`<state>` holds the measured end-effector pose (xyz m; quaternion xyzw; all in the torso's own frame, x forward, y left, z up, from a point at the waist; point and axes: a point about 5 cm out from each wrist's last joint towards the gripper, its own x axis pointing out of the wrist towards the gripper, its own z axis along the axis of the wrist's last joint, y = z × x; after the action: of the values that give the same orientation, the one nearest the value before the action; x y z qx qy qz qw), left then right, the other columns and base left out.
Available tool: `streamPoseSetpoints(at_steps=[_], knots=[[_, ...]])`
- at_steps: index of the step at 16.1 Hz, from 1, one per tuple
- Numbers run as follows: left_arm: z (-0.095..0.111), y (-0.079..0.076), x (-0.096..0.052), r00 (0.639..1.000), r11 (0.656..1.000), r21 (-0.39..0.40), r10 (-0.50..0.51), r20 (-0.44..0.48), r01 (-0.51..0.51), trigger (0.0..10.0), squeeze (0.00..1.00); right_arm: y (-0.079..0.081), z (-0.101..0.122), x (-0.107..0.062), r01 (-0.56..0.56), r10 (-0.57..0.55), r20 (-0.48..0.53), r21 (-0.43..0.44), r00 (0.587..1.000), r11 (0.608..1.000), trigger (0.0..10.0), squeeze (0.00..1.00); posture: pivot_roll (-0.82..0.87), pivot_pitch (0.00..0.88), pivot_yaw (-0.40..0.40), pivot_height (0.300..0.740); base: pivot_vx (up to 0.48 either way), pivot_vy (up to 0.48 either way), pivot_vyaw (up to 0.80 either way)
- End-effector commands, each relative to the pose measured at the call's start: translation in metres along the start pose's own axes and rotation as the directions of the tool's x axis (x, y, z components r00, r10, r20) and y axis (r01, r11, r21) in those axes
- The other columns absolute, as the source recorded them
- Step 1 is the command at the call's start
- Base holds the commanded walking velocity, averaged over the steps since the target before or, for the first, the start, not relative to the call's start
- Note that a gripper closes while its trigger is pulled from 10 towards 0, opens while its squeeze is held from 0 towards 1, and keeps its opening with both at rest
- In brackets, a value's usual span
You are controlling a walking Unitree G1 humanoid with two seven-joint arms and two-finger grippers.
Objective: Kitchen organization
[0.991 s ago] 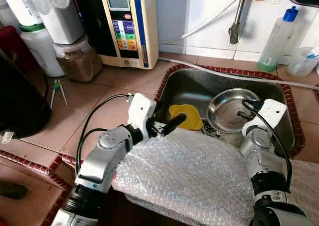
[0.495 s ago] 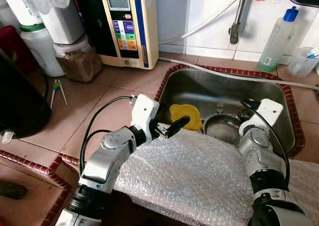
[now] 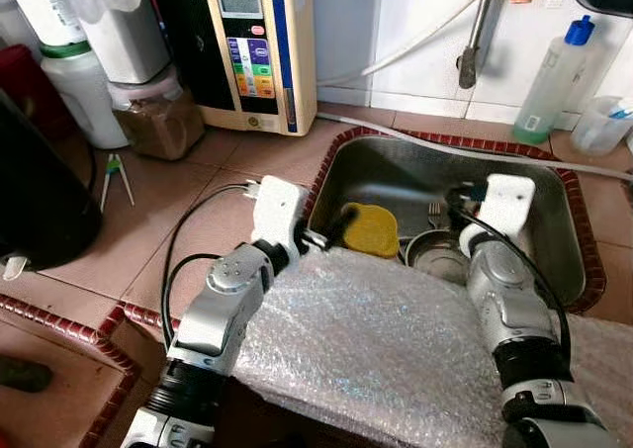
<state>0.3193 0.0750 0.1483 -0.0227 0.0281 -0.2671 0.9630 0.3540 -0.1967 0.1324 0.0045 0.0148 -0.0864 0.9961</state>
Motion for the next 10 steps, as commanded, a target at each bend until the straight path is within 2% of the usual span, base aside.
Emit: streamPoseSetpoints(at_steps=[1,2,3,4,5,8,10], knots=[[0.002,0.006,0.000,0.999,0.999,0.018,0.051,0.007,-0.052,10.0,1.00,0.002,0.002,-0.001,-0.015,0.015,0.009,0.000,1.000,1.000,10.0,1.00,-0.10,0.049,0.053,0.740,0.000,0.000,0.00],[0.005,0.009,0.001,0.995,0.996,0.014,0.093,0.020,-0.094,10.0,1.00,0.004,0.006,-0.002,-0.042,0.043,0.036,-0.015,0.998,0.999,10.0,1.00,-0.10,0.046,0.047,0.740,0.000,0.000,0.00],[0.009,0.014,0.002,0.988,0.989,0.003,0.150,0.048,-0.150,10.0,0.61,0.005,0.011,-0.004,-0.065,0.067,0.069,-0.036,0.995,0.997,10.0,1.00,-0.11,0.043,0.045,0.740,0.000,0.000,0.00],[0.011,0.016,0.003,0.982,0.984,-0.012,0.179,0.056,-0.179,10.0,0.00,0.005,0.015,-0.005,-0.076,0.081,0.092,-0.054,0.992,0.996,10.0,1.00,-0.10,0.043,0.045,0.740,0.000,0.000,0.00],[0.014,0.020,0.004,0.977,0.978,-0.032,0.207,0.052,-0.205,10.0,0.00,0.007,0.019,-0.007,-0.085,0.093,0.120,-0.063,0.988,0.994,10.0,1.00,-0.10,0.042,0.045,0.740,0.000,0.000,0.00],[0.026,0.029,0.004,0.960,0.963,0.002,0.268,0.076,-0.269,10.0,0.00,0.008,0.032,-0.012,-0.090,0.109,0.198,-0.101,0.974,0.991,10.0,1.00,-0.10,0.048,0.046,0.740,0.000,0.000,0.00],[0.032,0.037,0.000,0.945,0.953,-0.040,0.303,0.122,-0.301,10.0,0.00,0.011,0.045,-0.019,-0.101,0.138,0.273,-0.145,0.952,0.984,10.0,1.00,-0.11,0.051,0.047,0.740,0.000,0.000,0.00]])
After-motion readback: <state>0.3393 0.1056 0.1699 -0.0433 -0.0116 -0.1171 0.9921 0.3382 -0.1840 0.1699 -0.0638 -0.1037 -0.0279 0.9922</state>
